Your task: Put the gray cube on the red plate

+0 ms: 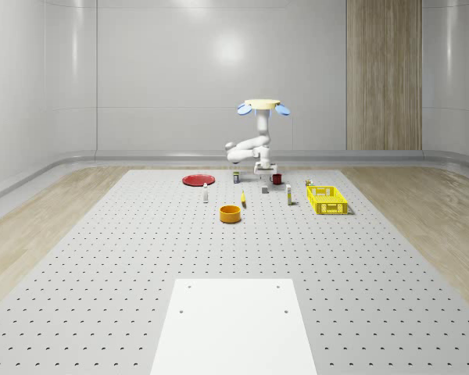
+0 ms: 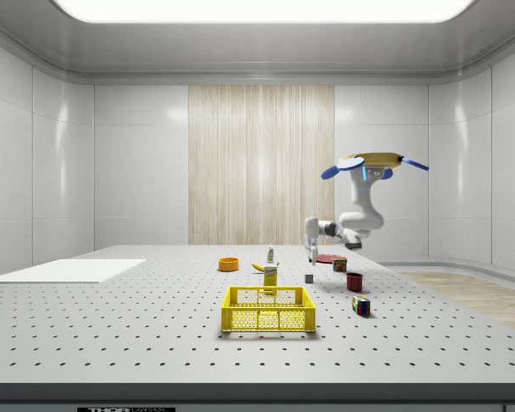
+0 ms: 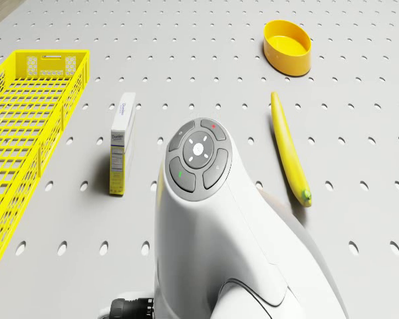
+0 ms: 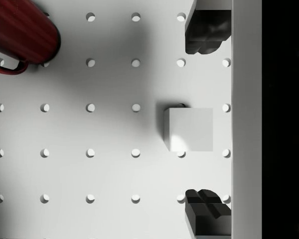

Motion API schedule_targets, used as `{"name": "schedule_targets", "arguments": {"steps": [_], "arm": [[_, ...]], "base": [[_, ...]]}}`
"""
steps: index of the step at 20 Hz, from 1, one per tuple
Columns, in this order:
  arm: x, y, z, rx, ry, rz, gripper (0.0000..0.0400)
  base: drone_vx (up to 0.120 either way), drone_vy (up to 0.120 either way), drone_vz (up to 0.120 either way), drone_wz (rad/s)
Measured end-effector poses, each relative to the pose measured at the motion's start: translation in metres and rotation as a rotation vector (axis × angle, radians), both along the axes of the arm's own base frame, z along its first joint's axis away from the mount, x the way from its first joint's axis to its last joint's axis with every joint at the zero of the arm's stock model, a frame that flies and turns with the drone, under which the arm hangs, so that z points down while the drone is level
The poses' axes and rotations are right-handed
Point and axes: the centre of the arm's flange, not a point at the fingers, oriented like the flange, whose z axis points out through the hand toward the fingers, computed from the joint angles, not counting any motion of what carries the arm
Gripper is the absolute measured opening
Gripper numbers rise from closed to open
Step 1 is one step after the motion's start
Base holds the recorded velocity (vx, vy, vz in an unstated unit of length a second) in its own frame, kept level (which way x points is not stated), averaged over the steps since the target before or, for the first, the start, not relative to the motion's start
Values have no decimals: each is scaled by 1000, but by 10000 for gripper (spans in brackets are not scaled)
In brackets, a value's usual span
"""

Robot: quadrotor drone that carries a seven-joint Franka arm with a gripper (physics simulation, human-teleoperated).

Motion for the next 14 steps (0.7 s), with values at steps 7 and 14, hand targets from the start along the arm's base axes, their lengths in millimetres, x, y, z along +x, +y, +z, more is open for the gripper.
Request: {"name": "schedule_targets", "arguments": {"steps": [7, 14], "arm": [[4, 0, 14, 0, 0, 0, 400], [24, 0, 29, 0, 0, 0, 400]], "base": [[0, 0, -6, 0], [0, 0, 0, 0]]}}
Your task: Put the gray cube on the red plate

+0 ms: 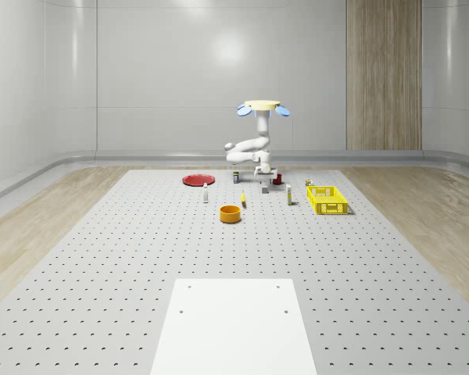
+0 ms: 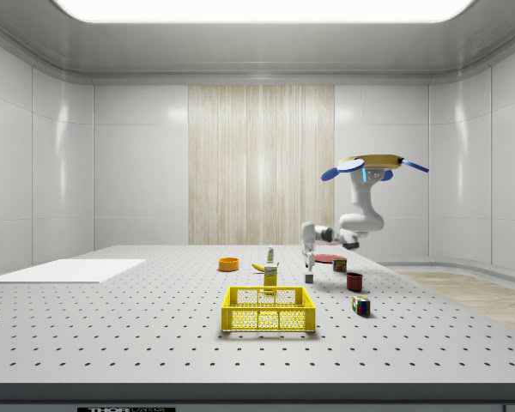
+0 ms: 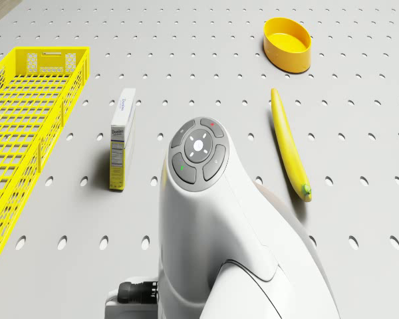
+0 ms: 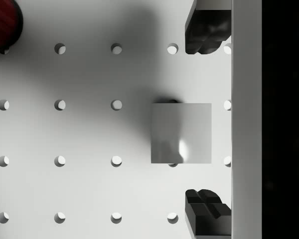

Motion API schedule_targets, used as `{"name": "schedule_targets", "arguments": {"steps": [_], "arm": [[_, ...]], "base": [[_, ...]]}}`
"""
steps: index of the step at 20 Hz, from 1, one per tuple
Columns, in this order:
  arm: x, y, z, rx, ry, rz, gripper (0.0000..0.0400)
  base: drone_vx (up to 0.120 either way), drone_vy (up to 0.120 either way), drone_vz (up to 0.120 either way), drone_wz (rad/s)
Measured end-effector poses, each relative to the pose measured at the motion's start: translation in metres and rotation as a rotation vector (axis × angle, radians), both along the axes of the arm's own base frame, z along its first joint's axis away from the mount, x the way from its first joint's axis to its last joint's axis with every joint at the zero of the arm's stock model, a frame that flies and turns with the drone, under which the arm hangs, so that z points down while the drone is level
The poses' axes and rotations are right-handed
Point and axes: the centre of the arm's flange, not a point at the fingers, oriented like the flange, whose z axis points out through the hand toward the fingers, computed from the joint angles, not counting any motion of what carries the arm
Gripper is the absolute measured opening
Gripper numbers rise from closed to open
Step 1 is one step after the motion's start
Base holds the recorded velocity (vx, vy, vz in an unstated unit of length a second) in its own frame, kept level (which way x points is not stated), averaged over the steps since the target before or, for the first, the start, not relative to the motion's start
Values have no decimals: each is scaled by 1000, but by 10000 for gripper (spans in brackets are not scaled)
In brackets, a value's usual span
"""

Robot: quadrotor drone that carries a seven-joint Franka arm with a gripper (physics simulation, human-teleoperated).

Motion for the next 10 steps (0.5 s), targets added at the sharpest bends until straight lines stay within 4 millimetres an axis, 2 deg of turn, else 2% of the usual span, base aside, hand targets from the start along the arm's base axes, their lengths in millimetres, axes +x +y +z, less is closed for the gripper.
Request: {"name": "schedule_targets", "arguments": {"steps": [10], "arm": [[7, 14, 22, 0, 0, 0, 400]], "base": [[0, 0, 0, 0]]}}
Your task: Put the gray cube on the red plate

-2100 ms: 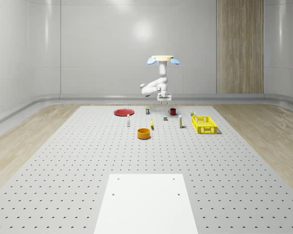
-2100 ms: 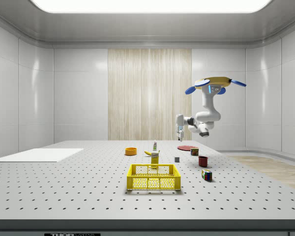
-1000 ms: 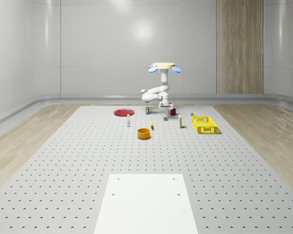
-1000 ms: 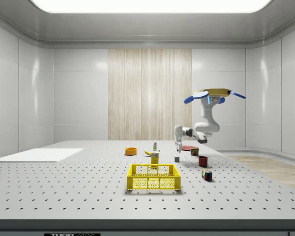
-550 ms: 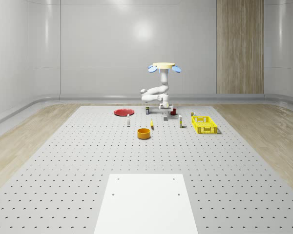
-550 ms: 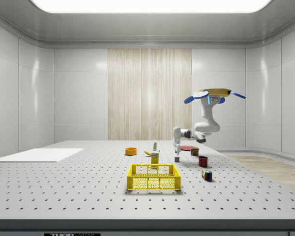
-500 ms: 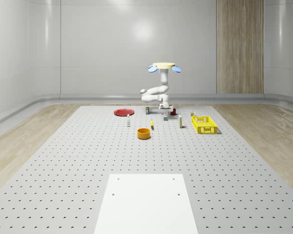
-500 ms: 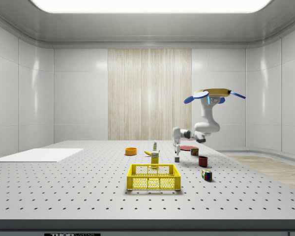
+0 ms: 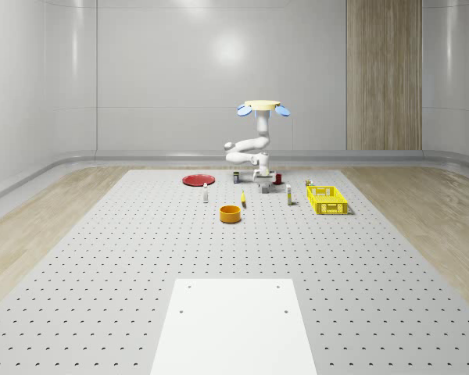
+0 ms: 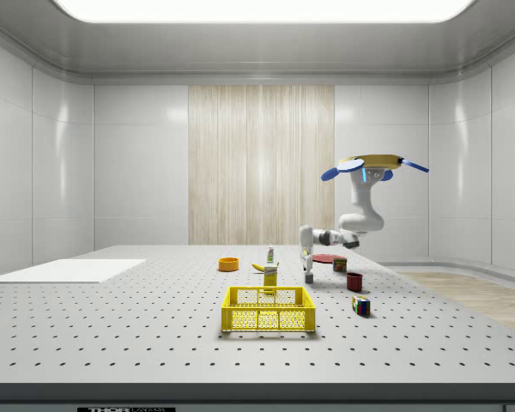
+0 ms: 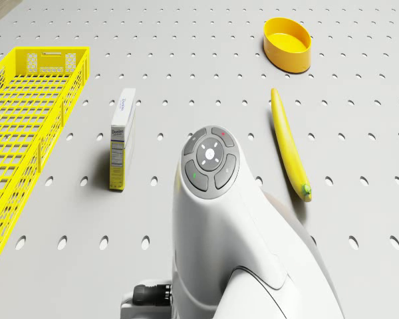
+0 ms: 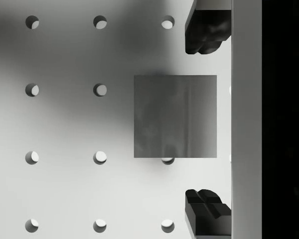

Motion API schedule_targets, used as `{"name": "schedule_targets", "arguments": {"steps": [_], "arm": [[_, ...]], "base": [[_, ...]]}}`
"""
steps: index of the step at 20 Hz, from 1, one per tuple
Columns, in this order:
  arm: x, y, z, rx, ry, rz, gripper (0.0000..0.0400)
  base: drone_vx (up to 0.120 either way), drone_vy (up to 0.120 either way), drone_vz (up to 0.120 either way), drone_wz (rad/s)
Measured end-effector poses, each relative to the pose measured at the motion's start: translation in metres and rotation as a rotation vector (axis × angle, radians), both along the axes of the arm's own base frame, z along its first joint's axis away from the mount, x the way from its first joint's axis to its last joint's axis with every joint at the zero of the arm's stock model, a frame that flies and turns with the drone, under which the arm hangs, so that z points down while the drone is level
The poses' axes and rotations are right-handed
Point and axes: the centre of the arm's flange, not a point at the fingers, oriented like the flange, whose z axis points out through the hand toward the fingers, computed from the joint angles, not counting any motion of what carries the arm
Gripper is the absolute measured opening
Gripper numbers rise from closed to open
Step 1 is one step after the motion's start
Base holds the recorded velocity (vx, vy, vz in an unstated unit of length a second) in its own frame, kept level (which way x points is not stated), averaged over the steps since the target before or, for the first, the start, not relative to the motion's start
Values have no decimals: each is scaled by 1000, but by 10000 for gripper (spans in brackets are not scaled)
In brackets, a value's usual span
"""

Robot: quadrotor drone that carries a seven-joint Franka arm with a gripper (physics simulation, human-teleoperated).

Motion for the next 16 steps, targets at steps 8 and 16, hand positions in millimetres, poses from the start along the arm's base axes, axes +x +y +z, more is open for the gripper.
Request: {"name": "schedule_targets", "arguments": {"steps": [8, 16], "arm": [[-6, -1, 9, 0, 0, 0, 400], [-7, -2, 26, 0, 0, 0, 341]], "base": [[0, 0, 0, 0], [0, 0, 0, 0]]}}
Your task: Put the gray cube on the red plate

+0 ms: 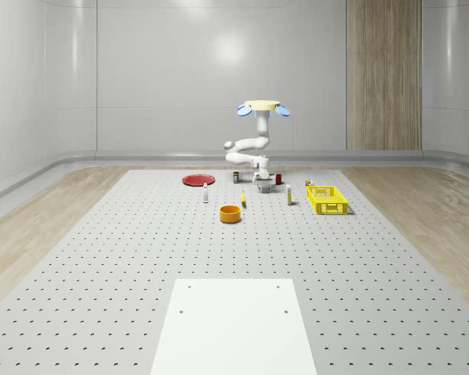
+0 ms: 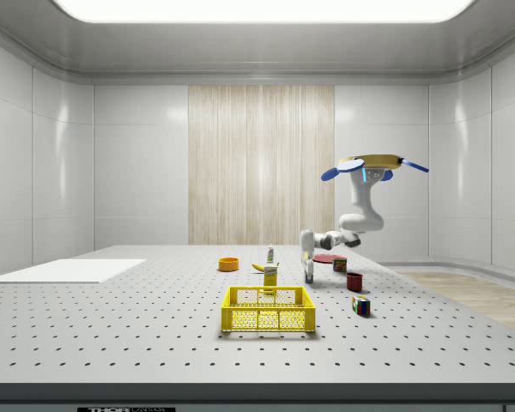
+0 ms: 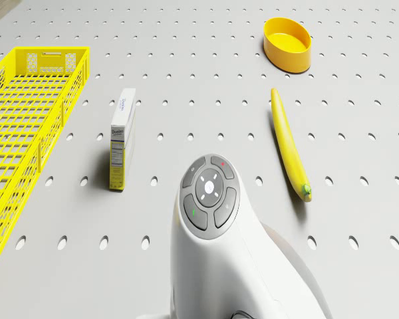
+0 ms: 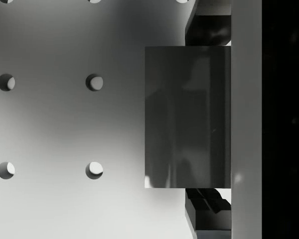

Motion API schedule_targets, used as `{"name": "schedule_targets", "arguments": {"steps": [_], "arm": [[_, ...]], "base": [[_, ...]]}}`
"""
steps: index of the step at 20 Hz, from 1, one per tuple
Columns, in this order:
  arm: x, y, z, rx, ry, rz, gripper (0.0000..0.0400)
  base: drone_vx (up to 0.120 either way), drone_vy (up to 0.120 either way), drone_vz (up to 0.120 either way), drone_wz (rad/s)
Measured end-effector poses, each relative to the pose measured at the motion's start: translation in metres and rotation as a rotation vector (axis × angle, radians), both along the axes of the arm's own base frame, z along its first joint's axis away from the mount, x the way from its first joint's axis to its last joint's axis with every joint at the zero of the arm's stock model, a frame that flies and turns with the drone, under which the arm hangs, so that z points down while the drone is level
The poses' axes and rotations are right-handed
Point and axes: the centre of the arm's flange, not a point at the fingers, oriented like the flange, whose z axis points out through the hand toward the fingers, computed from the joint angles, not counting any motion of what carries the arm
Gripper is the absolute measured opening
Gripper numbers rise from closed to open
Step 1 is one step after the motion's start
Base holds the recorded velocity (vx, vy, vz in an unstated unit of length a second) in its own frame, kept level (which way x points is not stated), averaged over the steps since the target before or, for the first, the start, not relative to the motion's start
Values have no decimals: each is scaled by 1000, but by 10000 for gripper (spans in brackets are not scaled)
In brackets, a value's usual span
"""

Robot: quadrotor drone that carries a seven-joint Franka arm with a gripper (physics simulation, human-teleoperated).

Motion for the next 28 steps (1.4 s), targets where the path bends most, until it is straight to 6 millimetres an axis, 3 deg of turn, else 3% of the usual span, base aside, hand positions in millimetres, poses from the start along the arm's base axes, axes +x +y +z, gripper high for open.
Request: {"name": "schedule_targets", "arguments": {"steps": [3, 8, 12, 18, 25, 28], "arm": [[0, 0, 2, 0, 0, 0, 293], [0, 0, 4, 0, 0, 0, 262], [0, 0, 3, 0, 0, 0, 255], [0, 0, -17, 0, 0, 0, 251], [0, 0, -44, 0, 0, 0, 251], [0, 0, -49, 0, 0, 0, 251]], "base": [[0, 0, 0, 0], [0, 0, 0, 0], [0, 0, 0, 0], [0, 0, 7, 0], [-6, -80, 120, 0], [-120, -120, 120, 0]]}}
